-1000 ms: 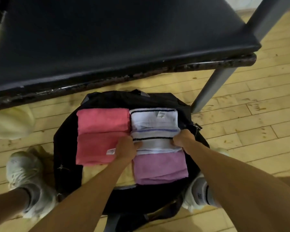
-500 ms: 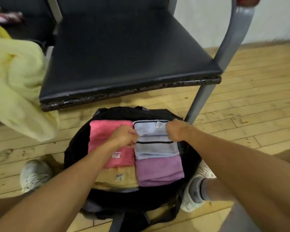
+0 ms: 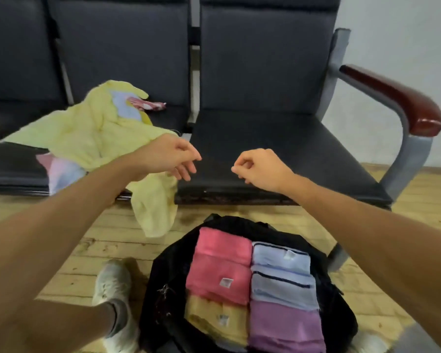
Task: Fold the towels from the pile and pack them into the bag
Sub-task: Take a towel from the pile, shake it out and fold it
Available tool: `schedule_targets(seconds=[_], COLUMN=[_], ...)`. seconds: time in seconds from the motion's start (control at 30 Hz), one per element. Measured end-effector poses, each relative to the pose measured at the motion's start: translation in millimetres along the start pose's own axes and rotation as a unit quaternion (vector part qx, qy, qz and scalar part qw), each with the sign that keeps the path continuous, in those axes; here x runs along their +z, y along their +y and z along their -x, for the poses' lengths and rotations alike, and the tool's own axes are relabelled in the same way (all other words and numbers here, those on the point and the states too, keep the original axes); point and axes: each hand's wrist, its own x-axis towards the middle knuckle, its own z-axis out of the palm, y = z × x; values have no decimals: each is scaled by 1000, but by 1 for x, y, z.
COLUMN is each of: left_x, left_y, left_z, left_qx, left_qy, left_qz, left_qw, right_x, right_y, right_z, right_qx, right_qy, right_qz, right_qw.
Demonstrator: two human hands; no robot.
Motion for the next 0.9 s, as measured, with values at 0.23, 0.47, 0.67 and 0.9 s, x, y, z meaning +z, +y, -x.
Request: schedule_targets(seconds=[0.23,0.47,0.67,0.9], left_x=[-66,-80,-84,-74], left_y=[-66,-126,-133,-116], left_z=[-6,17,24,7], left_qx=[-29,-44,-39,-27], left_qy=[145,120,123,165], left_qz=[-87,-240,-249,-229], left_qw=[985,962,960,959], right_x=[60,127,147,95], right_y=[-55,-97,-114,-104], right_z=[-60,-99,-109,-111], right_qx=[-27,-13,-29,53], right_qy=[26,-34,-49,64], right_qz=[-69,-93,38,-226], right_qw=[997,995,998,971])
